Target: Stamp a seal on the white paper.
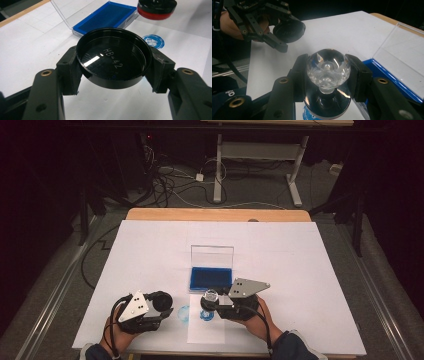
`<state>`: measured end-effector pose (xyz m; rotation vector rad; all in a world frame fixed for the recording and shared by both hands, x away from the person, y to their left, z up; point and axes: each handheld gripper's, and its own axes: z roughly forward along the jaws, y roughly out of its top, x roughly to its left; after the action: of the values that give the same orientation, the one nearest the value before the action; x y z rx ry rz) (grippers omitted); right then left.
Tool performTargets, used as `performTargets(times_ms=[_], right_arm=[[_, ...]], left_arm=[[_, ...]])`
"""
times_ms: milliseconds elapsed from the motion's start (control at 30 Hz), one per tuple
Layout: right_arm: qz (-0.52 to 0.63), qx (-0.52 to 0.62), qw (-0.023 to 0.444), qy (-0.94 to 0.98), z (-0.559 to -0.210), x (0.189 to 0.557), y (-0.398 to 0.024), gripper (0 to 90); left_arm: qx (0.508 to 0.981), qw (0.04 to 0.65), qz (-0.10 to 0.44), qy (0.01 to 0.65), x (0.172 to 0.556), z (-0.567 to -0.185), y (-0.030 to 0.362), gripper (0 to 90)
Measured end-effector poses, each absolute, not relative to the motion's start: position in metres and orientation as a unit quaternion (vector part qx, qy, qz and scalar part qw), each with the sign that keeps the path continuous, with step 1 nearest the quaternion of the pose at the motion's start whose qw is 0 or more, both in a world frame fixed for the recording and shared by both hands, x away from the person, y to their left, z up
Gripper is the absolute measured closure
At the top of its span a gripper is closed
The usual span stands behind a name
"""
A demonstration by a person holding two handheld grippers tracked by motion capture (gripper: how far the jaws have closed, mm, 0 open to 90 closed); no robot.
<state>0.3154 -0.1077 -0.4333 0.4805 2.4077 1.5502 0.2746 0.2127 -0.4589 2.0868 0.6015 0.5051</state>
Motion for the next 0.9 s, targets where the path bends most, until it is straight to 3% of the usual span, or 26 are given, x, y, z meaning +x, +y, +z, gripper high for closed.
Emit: performTargets(times_ms=[900], right_arm=[[0.537,0.165,0.13,0.817,-0.42,0.315,-0.116,56.6]], left_arm=[[0.851,0.432,0.19,0.23,0.275,-0.464,0.201,36.0]])
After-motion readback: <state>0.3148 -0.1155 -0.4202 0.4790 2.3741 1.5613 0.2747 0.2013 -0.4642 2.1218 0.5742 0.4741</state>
